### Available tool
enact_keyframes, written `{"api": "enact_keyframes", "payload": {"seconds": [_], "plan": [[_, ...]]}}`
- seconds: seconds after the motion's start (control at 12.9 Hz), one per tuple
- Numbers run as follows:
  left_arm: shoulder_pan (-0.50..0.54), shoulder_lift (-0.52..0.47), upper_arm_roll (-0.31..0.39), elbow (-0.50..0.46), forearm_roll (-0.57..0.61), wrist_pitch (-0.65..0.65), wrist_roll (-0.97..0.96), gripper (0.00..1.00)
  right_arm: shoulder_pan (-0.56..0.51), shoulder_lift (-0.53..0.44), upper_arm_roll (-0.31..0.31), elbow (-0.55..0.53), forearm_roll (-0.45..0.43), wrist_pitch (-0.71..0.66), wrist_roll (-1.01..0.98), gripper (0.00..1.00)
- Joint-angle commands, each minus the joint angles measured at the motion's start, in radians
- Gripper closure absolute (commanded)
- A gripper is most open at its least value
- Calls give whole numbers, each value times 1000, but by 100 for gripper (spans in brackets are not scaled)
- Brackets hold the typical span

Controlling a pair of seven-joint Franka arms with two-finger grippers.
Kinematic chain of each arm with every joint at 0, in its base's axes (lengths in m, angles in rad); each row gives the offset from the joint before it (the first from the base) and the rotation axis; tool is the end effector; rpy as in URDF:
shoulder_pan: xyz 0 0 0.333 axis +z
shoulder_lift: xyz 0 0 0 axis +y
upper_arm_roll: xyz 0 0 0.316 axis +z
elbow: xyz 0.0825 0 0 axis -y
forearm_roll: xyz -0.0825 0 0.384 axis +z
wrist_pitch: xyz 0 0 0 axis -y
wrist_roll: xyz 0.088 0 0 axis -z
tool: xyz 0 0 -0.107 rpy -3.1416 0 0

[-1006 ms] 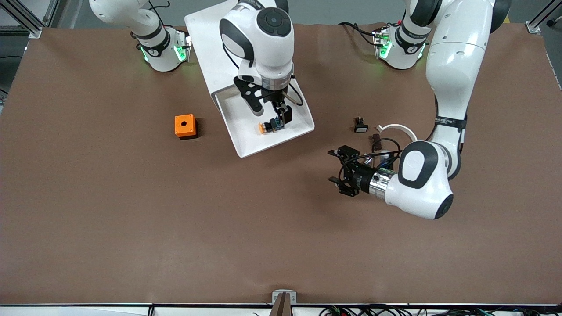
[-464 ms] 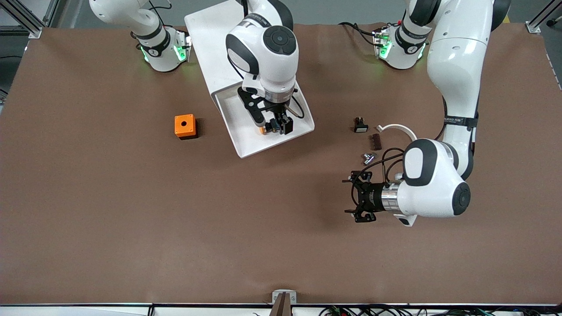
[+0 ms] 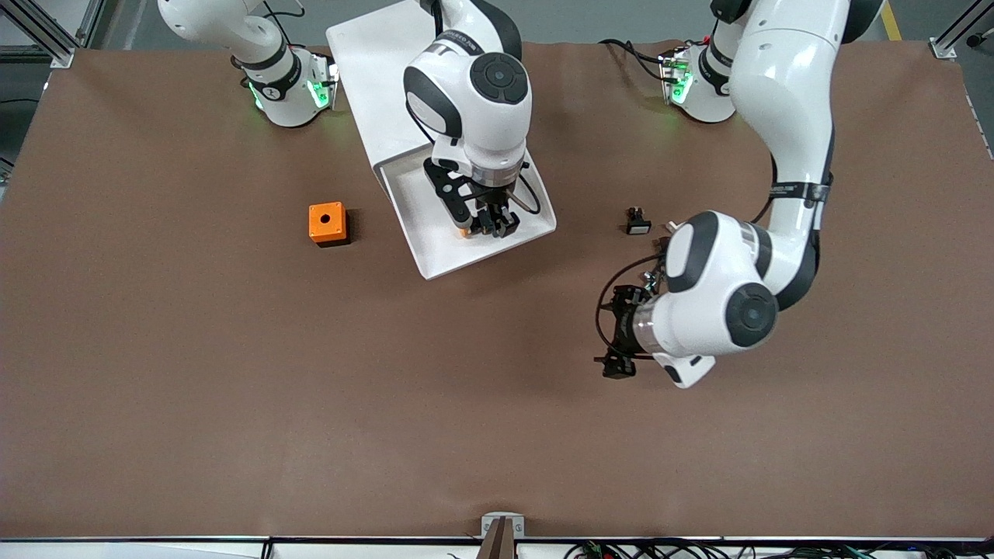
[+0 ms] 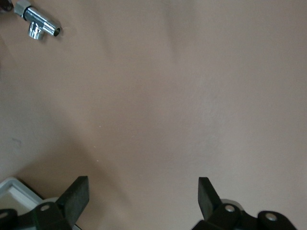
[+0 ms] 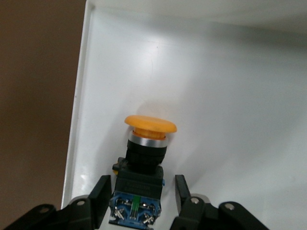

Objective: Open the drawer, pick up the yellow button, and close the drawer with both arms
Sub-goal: 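Lift the yellow button out while the left gripper pushes the drawer shut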

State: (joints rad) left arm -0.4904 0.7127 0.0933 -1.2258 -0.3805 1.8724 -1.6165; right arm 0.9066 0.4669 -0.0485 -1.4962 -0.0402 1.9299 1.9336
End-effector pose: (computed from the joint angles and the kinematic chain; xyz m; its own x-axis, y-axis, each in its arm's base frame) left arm 0.6636 -0.3282 0.3494 0.2213 0.9324 -0.2858 0.9625 -0.2560 -0.0900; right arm 0.4473 0.5210 0.3980 0.4916 -0.8682 0.0669 -0.8705 -0.4921 0.0102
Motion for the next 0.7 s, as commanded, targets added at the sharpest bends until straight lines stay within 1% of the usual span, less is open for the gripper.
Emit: {"api": "enact_keyframes", "payload": {"seconds": [0.0,0.15,0.31,0.39,0.54,0.62], "plan": [[-68,-25,8,-20,77,7,117,0,-6,10,5,28,-10,-11,8,100],[-112,-42,6,-21,178,7,148,0,-14,10,5,34,-9,-12,4,100],[-145,-44,-19,-21,213,7,249,0,-37,7,9,89,3,-31,-48,100],[-160,-45,-26,-21,216,7,269,0,-57,4,10,111,17,-73,-104,100],[-186,-52,-30,-31,238,8,286,0,-116,-10,9,166,72,-194,-299,100],[-195,-50,-32,-34,256,11,302,0,-153,-28,9,174,89,-238,-411,100]]}}
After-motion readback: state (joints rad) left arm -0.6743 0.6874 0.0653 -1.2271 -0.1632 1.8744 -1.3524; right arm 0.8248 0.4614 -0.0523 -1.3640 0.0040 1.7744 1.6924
